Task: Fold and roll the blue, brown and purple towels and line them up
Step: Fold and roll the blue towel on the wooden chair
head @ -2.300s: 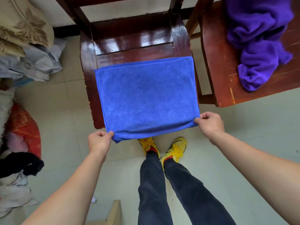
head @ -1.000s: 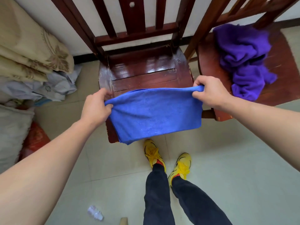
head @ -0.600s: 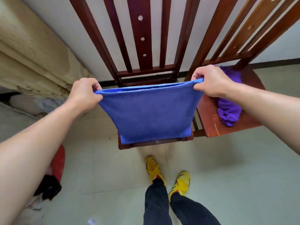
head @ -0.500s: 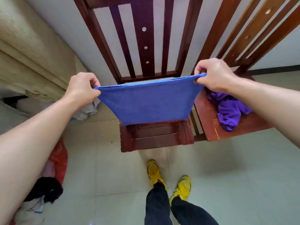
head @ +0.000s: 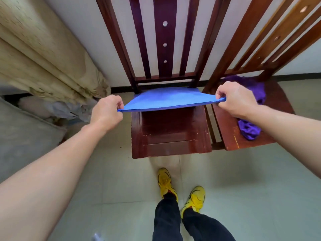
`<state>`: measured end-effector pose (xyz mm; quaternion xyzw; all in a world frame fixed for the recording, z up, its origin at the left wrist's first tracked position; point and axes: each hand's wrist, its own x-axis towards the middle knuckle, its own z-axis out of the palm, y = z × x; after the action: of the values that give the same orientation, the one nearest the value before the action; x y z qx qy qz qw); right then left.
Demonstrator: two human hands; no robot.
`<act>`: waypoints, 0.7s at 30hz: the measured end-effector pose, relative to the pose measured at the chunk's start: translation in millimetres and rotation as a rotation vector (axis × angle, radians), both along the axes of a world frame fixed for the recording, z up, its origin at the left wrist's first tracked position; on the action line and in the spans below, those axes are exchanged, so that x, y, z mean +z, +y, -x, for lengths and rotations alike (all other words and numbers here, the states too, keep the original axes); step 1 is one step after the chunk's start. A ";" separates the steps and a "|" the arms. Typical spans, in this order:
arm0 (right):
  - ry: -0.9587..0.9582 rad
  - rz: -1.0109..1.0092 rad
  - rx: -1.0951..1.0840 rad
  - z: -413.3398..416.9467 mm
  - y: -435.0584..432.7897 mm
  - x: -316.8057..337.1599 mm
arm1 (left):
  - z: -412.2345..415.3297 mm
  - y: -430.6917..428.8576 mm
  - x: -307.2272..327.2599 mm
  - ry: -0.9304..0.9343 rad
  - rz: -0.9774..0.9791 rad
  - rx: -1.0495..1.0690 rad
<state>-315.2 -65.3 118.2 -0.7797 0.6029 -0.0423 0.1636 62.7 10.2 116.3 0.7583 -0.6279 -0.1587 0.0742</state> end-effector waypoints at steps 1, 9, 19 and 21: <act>0.012 -0.038 -0.004 2.5 9.5 -15.8 | 3.7 9.7 -15.3 -0.005 -0.037 -0.008; 0.142 -0.389 -0.022 23.6 86.7 -99.9 | 24.9 94.2 -98.0 0.015 -0.348 -0.060; 0.014 -0.483 -0.214 10.4 43.6 -138.4 | 2.7 44.4 -140.6 0.112 -0.436 0.071; -0.025 -0.488 -0.241 5.2 22.7 -148.3 | -6.0 20.0 -150.1 0.121 -0.417 0.086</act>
<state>-320.3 -42.6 -30.1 -0.6394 0.6816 0.0755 0.3478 68.7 30.2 -33.8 0.7726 -0.5429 -0.3268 -0.0400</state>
